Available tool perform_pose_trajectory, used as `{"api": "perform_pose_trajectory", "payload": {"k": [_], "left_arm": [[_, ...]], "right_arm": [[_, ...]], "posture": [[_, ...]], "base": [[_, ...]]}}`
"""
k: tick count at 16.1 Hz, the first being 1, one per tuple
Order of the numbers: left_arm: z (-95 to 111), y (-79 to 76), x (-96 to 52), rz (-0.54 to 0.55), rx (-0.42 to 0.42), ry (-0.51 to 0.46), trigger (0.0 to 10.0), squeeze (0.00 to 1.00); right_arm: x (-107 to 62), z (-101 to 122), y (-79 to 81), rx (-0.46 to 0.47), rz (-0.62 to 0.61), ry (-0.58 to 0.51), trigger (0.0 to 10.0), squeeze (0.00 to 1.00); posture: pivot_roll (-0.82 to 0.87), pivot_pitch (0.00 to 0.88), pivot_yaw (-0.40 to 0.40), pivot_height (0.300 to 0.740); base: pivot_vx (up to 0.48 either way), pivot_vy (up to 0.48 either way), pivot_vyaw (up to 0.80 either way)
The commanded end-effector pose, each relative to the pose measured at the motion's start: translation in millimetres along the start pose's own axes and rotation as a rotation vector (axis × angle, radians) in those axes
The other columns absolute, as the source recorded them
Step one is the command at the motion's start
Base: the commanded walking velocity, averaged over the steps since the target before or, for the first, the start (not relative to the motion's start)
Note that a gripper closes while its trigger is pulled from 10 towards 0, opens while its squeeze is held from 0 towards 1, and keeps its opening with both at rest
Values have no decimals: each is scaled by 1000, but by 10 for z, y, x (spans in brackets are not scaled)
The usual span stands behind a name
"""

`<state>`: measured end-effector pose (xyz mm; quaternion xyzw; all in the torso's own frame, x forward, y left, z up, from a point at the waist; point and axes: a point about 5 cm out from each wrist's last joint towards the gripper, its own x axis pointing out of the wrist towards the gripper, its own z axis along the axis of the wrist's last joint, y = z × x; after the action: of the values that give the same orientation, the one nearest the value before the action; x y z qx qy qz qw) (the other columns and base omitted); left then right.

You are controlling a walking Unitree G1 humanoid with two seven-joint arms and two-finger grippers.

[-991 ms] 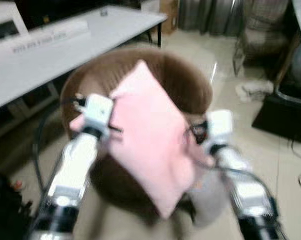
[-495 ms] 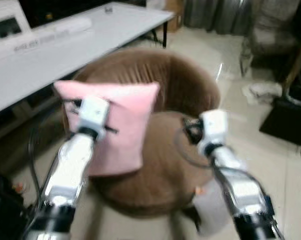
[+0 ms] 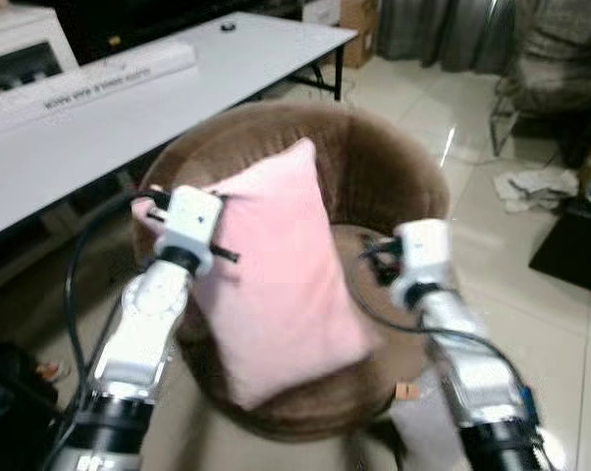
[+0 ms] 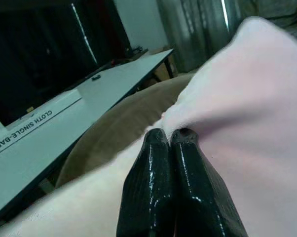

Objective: Move the pillow to the sofa from floor

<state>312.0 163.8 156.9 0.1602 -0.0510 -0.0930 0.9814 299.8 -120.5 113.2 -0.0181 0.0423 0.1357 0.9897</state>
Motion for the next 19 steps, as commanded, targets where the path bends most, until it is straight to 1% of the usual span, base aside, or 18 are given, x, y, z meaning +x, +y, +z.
{"api": "perform_pose_trajectory", "payload": {"k": [1, 10, 11, 12, 13, 14, 15, 16, 17, 19], "left_arm": [[139, 2, 47, -4, 6, -63, 10000, 0], [158, -37, 83, -31, 4, -70, 10000, 0], [158, -49, 80, -45, -27, -79, 10000, 0], [158, -49, 80, -45, -27, -79, 10000, 0], [126, -118, 69, -132, -6, -66, 10000, 0], [124, -127, 66, -153, -1, -69, 10000, 0], [125, -121, 67, -159, -2, -70, 10000, 0], [116, -113, 73, -166, -8, -65, 10000, 0], [116, -113, 73, -166, -8, -65, 10000, 0], [113, -108, 103, -199, -30, -64, 10000, 0]], "right_arm": [[-10, 13, -100, -9, -34, -4, 10000, 0], [11, 12, -102, -10, -42, -8, 10000, 0], [14, 12, -100, -10, -42, -7, 10000, 0], [14, 12, -100, -10, -42, -7, 10000, 0], [10, 18, -92, -17, -35, -8, 10000, 0], [6, 21, -90, -22, -29, -7, 10000, 0], [2, 25, -87, -32, -13, -5, 10000, 0], [-14, 29, -79, -55, 37, -1, 10000, 0], [-14, 29, -79, -55, 37, -1, 10000, 0], [-74, 48, -105, -70, 143, -1, 10000, 0]], "posture": [[28, 0, 82, 740], [25, 0, 90, 740], [25, 0, 90, 740], [25, 0, 90, 740], [28, 0, 89, 740], [28, 0, 89, 740], [30, 0, 88, 740], [32, 0, 86, 740], [32, 0, 86, 740], [39, 0, 76, 740]], "base": [[345, 0, 0], [339, 0, 0], [0, 0, 0], [0, 0, 0], [0, 0, 0], [0, 0, 0], [0, 0, 0], [0, 0, 0], [0, 0, 0], [0, 0, 0]]}}
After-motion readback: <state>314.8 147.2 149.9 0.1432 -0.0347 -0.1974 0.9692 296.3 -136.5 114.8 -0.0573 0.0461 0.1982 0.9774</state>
